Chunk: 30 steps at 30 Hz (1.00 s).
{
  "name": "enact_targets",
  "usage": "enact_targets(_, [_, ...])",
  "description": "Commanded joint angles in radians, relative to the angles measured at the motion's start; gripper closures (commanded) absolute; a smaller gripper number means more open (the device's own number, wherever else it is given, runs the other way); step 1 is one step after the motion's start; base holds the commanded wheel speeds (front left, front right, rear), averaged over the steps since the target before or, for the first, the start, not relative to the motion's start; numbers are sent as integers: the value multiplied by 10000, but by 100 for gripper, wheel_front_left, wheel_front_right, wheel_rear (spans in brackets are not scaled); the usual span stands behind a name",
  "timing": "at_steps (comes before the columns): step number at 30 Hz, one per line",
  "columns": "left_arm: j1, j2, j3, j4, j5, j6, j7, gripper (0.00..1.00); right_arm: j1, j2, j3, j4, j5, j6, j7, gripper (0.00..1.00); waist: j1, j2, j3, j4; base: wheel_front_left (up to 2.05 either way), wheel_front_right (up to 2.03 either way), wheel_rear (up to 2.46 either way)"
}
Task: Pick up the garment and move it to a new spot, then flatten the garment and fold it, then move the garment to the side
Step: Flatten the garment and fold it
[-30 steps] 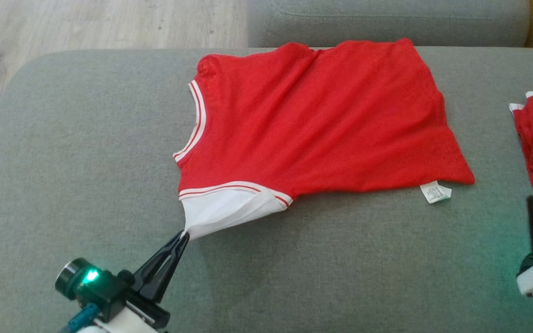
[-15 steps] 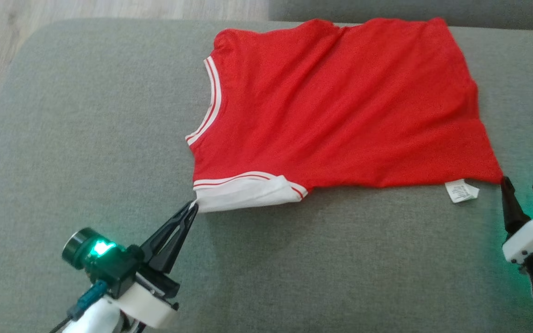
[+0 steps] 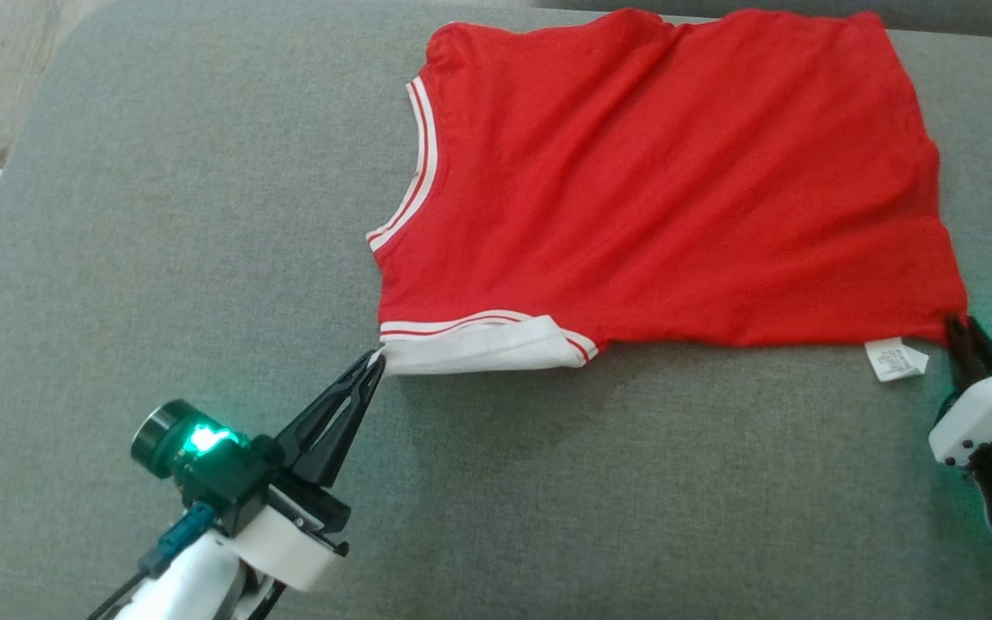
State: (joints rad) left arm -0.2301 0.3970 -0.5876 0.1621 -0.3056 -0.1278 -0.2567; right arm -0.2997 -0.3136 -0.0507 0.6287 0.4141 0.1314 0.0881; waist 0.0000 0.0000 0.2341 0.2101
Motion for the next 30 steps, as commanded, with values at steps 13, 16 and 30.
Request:
enact_targets(13, [246,533,899,-439,658,-27,-51,100,1493,-910,-52,-1368,1150,-7,-688,100,0,0,-1139,-307,0,0,0])
enact_targets(16, [641,781,856,-550,830,-27,-51,100,2138,-1091,-265,-2086,1310,-7,-578,100,0,0,-1360,-508,0,0,0])
enact_targets(30, [2338,1406,378,-1394,1030,49,10,100,5722,-318,-2299,-6258,955,-7,1023,100,0,0,-1425,-787,0,0,0])
